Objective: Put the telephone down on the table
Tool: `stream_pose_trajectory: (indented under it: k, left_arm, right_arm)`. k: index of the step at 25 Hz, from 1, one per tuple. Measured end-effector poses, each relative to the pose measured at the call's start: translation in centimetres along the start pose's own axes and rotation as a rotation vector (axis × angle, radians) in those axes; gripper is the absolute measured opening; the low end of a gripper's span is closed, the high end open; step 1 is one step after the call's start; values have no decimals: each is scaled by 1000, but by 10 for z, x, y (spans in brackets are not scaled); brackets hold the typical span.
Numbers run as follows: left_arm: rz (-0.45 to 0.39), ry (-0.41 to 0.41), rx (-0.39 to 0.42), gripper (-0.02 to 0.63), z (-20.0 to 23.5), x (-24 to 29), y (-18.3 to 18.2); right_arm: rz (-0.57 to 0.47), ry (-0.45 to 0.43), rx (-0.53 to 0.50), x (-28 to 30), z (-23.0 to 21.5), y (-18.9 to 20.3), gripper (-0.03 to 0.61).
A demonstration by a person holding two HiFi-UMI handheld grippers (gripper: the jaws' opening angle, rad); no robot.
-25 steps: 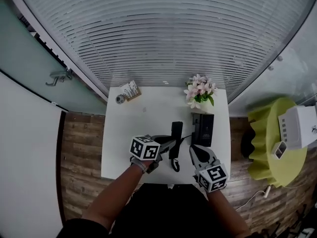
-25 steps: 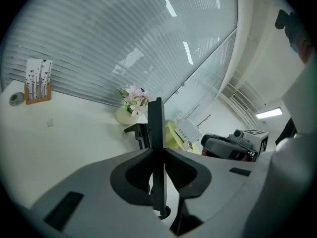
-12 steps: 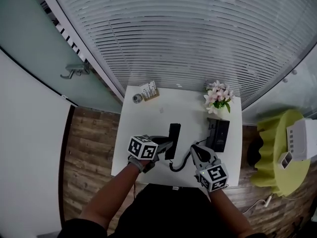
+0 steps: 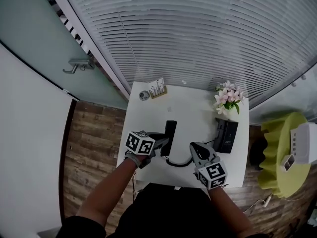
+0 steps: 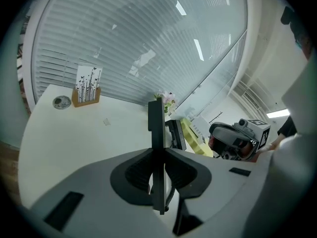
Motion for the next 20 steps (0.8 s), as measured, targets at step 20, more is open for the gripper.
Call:
stream_pose_trajectory:
  k: [20]
  left_arm:
    - [62, -37, -123, 77, 94, 4, -1]
  right_arm:
    - [93, -27, -7, 87, 8, 17, 23]
Point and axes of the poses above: the fingertips, and each gripper's own axes: x forward along the fingers, z to its left, y out of its underside, the point moved 1 cm from there along -x, backward along the fingers, and after that the axes turned 6 degrees about -z, right-handed, at the moved point
